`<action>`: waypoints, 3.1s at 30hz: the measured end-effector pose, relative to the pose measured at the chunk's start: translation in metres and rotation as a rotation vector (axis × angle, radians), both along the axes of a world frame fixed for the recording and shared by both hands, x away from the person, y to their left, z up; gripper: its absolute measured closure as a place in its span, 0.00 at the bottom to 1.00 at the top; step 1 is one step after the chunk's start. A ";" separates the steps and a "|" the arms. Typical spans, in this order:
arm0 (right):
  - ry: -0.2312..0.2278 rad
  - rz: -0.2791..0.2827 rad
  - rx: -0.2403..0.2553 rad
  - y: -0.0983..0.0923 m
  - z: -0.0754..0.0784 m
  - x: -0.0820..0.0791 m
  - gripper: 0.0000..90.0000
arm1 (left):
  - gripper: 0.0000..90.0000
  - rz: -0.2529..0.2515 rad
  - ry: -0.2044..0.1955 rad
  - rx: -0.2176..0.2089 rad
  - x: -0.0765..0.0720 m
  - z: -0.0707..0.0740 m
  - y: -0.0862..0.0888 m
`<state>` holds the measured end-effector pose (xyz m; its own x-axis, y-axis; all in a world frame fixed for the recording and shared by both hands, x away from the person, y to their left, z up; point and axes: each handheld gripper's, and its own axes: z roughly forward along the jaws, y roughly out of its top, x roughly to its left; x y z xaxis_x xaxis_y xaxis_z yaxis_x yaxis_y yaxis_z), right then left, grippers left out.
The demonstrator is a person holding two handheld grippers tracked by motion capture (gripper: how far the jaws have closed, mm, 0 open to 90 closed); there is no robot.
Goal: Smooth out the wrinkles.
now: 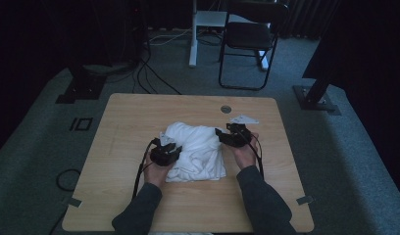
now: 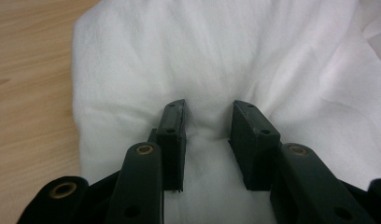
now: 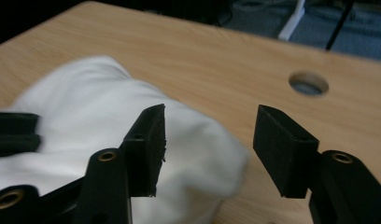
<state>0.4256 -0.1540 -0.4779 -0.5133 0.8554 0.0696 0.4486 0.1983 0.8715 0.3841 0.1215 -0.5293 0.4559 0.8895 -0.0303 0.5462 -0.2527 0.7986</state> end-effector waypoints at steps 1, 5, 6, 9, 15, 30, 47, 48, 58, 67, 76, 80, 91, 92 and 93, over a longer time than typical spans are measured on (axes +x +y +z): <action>-0.019 0.052 -0.003 0.011 0.005 -0.007 0.48 | 0.73 0.021 -0.009 0.004 -0.003 -0.001 -0.004; 0.006 0.156 -0.073 0.039 -0.001 -0.012 0.47 | 0.73 0.042 -0.010 0.003 -0.004 -0.001 -0.007; 0.006 0.156 -0.073 0.039 -0.001 -0.012 0.47 | 0.73 0.042 -0.010 0.003 -0.004 -0.001 -0.007; 0.072 0.202 -0.161 0.051 -0.019 -0.007 0.53 | 0.73 0.039 -0.004 -0.006 -0.004 -0.001 -0.005; 0.126 0.221 -0.193 0.031 -0.032 -0.016 0.92 | 0.73 0.036 -0.003 -0.005 -0.004 -0.001 -0.005; 0.037 0.093 -0.101 -0.031 -0.017 -0.043 0.61 | 0.73 0.031 -0.001 -0.008 -0.004 0.001 -0.006; 0.084 0.119 -0.147 0.020 -0.014 0.037 0.96 | 0.73 0.018 -0.015 -0.014 -0.007 0.000 -0.007; 0.084 0.119 -0.147 0.020 -0.014 0.037 0.96 | 0.72 0.018 -0.015 -0.014 -0.007 0.000 -0.007; -0.026 0.230 -0.131 0.024 -0.018 -0.040 0.54 | 0.59 -0.023 -0.046 -0.165 -0.019 0.019 0.013; 0.062 0.254 -0.183 0.009 -0.062 -0.074 0.53 | 0.57 -0.102 -0.084 -0.098 -0.085 0.010 0.024; 0.103 0.187 -0.235 0.007 -0.079 -0.067 0.57 | 0.57 -0.112 -0.089 -0.008 -0.087 -0.008 0.014; 0.114 0.153 -0.210 0.003 -0.081 -0.056 0.57 | 0.57 -0.104 -0.089 -0.010 -0.074 -0.008 0.010; 0.143 0.113 -0.169 0.000 -0.081 -0.020 0.57 | 0.56 -0.076 -0.086 -0.020 -0.051 -0.005 0.004; 0.143 0.113 -0.169 0.000 -0.081 -0.020 0.57 | 0.56 -0.076 -0.086 -0.020 -0.051 -0.005 0.004; 0.145 0.114 -0.169 -0.001 -0.081 -0.019 0.56 | 0.55 -0.076 -0.080 -0.041 -0.050 -0.005 0.005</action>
<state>0.4064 -0.1545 -0.5588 -0.6027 0.7979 0.0103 0.5330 0.3929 0.7494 0.3337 0.1268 -0.5343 0.5247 0.8509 -0.0266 0.4608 -0.2576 0.8493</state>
